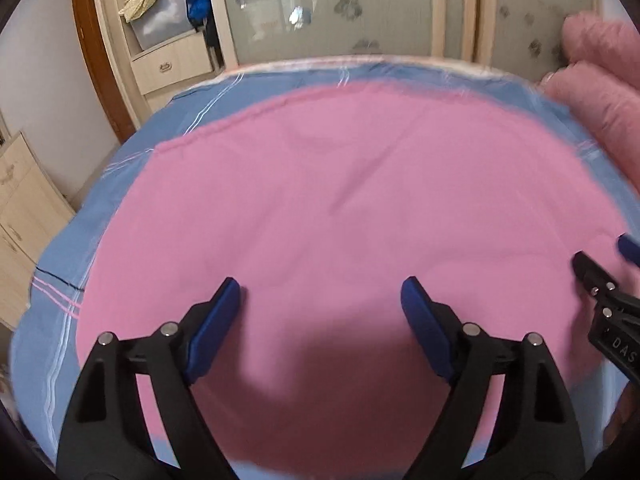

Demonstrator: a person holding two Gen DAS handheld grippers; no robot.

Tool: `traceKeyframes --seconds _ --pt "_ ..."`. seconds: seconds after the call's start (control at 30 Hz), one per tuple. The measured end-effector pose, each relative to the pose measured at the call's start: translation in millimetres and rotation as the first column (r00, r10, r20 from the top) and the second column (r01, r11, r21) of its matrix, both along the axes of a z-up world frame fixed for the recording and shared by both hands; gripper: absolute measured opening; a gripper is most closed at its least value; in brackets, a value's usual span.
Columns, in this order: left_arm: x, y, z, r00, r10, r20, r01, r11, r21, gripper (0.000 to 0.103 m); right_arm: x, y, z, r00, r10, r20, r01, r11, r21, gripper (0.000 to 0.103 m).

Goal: Fold large clothes

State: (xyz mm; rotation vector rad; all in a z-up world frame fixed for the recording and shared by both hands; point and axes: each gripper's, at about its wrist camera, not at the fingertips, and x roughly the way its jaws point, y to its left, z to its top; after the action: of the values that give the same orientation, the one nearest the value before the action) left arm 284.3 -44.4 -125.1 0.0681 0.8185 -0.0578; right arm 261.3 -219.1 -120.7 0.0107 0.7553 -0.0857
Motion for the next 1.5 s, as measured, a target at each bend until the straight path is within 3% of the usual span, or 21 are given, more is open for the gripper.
traceKeyframes --seconds 0.17,0.23,0.37,0.5,0.6,0.97,1.5 --pt "-74.8 15.8 33.8 0.985 0.040 0.166 -0.027 0.996 -0.082 0.092 -74.1 8.7 44.1 0.991 -0.029 0.133 0.023 0.999 0.043 0.084" --pt "-92.2 17.9 43.7 0.980 0.032 0.197 -0.010 0.994 -0.111 0.093 -94.7 14.4 57.2 0.984 -0.022 0.176 0.013 0.998 0.057 0.087" --pt "-138.5 11.6 66.1 0.960 0.033 0.277 -0.027 0.999 -0.026 0.097 -139.6 30.4 86.1 0.968 -0.015 0.249 0.016 1.000 -0.003 0.089" --pt "-183.6 17.3 86.1 0.935 0.060 0.349 -0.063 0.998 -0.001 0.101 -175.0 39.7 104.5 0.958 -0.006 0.285 0.014 1.000 -0.025 0.094" --pt "-211.5 25.1 93.2 0.931 0.079 0.356 -0.083 0.997 -0.005 0.101 -198.3 46.3 110.1 0.954 -0.016 0.301 0.029 0.999 -0.040 0.100" --pt "-269.6 37.9 100.7 0.926 0.078 0.369 -0.090 0.996 0.016 0.101 -248.5 69.8 113.4 0.953 -0.001 0.303 0.012 0.999 -0.035 0.102" --pt "-286.0 32.5 105.3 0.927 0.043 0.373 -0.045 0.999 -0.003 0.101 -267.5 73.1 121.1 0.947 -0.005 0.322 0.015 0.999 -0.029 0.102"
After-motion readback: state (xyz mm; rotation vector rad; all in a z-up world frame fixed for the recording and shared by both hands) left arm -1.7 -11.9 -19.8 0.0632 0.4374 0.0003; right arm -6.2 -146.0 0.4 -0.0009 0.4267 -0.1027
